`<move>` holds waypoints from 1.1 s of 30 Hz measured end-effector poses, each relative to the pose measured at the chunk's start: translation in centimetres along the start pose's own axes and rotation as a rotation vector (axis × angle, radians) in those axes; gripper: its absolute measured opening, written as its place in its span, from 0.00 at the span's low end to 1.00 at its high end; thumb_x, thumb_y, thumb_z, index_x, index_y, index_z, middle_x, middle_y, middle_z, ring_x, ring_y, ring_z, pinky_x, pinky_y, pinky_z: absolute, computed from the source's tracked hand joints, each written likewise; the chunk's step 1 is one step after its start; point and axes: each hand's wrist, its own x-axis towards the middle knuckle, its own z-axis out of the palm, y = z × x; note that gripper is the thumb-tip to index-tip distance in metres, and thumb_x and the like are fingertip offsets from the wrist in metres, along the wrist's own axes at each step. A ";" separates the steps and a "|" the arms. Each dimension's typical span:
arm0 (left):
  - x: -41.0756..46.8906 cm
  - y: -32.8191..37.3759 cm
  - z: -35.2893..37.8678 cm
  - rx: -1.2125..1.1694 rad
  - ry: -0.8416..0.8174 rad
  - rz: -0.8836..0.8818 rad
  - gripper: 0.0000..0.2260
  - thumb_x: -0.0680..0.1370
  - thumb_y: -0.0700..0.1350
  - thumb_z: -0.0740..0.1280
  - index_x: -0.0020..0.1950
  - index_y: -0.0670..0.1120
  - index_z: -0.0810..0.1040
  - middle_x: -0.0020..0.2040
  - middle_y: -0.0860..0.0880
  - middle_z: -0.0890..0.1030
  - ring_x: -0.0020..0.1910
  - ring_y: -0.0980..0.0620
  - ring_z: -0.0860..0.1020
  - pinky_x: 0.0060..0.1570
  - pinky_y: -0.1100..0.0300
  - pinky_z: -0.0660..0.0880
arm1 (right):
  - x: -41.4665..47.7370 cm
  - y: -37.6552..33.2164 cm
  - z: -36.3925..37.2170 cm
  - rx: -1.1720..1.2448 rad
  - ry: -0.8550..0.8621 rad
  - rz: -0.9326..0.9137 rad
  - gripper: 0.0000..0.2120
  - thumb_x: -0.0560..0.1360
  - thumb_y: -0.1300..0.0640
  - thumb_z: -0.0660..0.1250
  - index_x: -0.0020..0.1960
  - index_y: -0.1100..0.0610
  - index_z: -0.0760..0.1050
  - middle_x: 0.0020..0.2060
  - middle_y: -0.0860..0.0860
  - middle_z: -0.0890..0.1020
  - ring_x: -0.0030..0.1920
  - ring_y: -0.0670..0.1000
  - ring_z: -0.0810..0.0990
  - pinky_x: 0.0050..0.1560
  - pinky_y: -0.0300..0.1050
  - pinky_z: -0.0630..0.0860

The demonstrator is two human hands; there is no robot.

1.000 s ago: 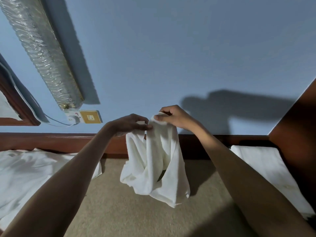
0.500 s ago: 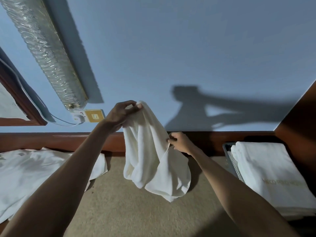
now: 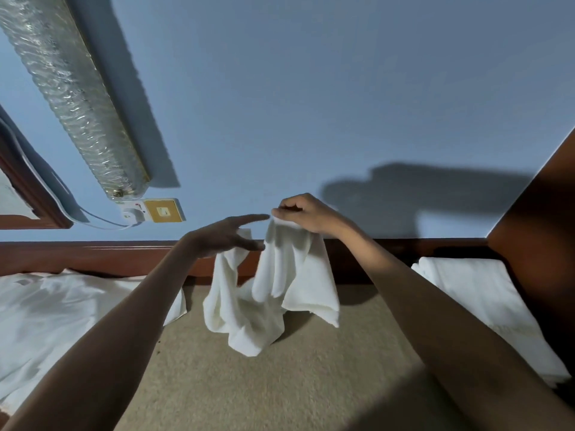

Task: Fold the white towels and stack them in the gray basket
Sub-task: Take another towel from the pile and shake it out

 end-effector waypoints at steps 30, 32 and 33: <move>3.8 0.5 0.1 -0.001 0.484 -0.095 0.23 0.74 0.47 0.79 0.67 0.47 0.77 0.57 0.46 0.78 0.51 0.48 0.77 0.46 0.56 0.73 | -3.7 10.2 -1.7 -0.063 0.201 0.153 0.14 0.79 0.50 0.71 0.40 0.59 0.78 0.34 0.48 0.76 0.36 0.45 0.72 0.39 0.46 0.66; 4.3 0.9 1.6 0.093 0.275 -0.030 0.32 0.72 0.46 0.81 0.73 0.53 0.73 0.64 0.49 0.77 0.59 0.49 0.76 0.53 0.58 0.71 | -3.1 8.3 -2.1 -0.079 0.136 0.104 0.20 0.79 0.47 0.70 0.41 0.64 0.75 0.33 0.49 0.73 0.34 0.45 0.70 0.38 0.47 0.64; 4.7 1.3 2.4 0.116 0.160 -0.006 0.35 0.71 0.47 0.81 0.75 0.57 0.72 0.66 0.52 0.76 0.62 0.51 0.76 0.55 0.59 0.72 | -2.9 7.4 -2.2 -0.087 0.111 0.077 0.21 0.79 0.46 0.70 0.39 0.63 0.74 0.32 0.48 0.71 0.33 0.45 0.68 0.37 0.46 0.63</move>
